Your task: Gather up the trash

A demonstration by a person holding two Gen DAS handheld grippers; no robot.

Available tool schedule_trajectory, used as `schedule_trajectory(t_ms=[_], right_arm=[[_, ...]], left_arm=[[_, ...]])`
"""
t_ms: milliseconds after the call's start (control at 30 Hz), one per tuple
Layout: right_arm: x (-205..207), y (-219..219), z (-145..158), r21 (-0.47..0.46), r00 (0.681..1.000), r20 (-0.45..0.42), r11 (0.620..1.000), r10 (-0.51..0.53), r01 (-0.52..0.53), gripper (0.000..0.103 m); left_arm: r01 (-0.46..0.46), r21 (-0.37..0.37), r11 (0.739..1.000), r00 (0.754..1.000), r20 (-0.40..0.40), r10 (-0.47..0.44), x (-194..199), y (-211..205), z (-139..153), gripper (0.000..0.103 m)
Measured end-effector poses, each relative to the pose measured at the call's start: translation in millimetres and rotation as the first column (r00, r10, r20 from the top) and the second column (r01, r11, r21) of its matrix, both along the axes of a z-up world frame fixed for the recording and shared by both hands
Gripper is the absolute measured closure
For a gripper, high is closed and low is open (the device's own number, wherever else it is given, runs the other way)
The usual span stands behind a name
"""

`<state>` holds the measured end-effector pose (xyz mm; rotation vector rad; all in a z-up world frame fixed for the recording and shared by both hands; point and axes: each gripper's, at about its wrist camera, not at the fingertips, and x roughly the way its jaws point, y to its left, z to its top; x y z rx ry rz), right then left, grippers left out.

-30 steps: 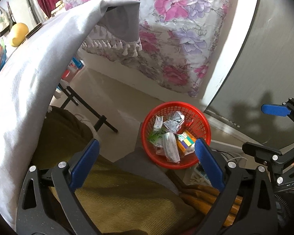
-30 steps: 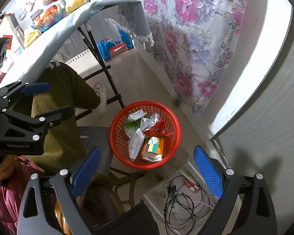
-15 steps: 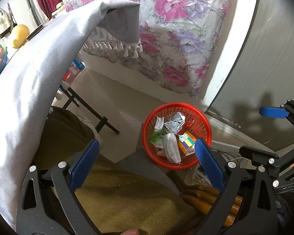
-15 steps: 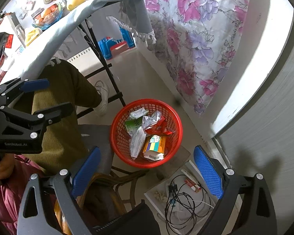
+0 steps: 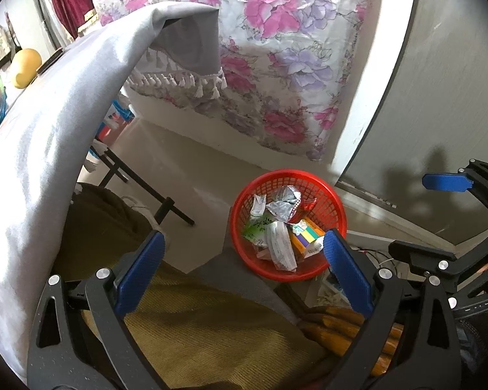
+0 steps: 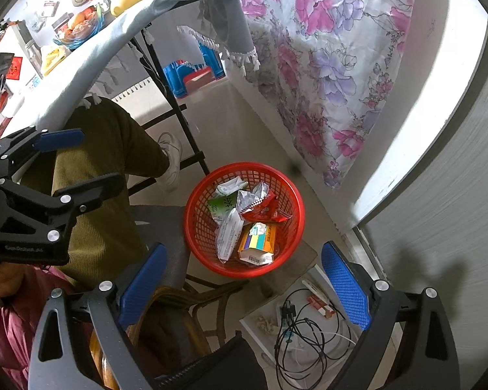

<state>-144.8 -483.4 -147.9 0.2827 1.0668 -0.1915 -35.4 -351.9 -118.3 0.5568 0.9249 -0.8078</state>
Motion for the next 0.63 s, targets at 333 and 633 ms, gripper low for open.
schedule_trajectory(t_ms=[333,633], right_arm=[[-0.8,1.6,-0.8,-0.002,1.0,0.001,1.0,0.003,-0.003,0.009],[-0.5,-0.8,-0.4,0.0,1.0,0.002,1.0,0.002,-0.002,0.009]], left_arm=[[0.019,0.008,1.0,1.0,0.022,-0.019,-3.4,-2.9,2.7,0.009],[0.013,0.016,1.0,0.999,0.03,-0.014,-3.3,-2.0,1.2,0.008]])
